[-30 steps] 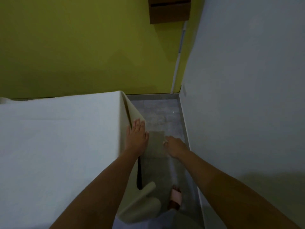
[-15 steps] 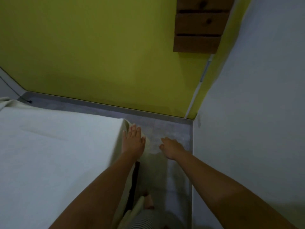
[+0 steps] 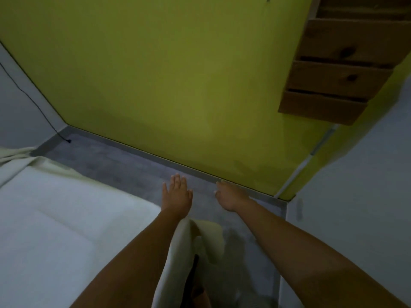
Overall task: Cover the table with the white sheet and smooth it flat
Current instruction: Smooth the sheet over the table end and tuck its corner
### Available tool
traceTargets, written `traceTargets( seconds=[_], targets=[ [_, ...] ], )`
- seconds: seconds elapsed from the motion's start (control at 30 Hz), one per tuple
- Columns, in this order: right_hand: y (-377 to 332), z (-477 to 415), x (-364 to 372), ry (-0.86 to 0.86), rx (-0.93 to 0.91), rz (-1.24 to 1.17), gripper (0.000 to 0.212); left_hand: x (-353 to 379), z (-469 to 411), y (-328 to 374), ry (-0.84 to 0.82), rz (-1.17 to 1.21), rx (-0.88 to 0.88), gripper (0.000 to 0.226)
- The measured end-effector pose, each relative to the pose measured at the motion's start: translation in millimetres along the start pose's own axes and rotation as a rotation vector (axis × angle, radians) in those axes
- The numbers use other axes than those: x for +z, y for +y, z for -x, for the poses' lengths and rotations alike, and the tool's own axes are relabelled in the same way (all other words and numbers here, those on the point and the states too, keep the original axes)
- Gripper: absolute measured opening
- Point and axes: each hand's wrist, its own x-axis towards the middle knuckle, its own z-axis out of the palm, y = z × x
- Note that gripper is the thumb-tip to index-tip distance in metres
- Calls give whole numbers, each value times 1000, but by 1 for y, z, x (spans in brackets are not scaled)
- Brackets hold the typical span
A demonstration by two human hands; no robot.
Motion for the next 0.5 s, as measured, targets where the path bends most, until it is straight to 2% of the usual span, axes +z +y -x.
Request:
traceTargets(
  seconds=[0.33, 0.5],
  targets=[
    [-34, -132, -45, -85, -170, 138, 50, -12, -97, -50, -37, 81, -231, 58],
    [-56, -214, -82, -139, -339, 254, 49, -27, -153, -65, -15, 172, -441, 57]
  ],
)
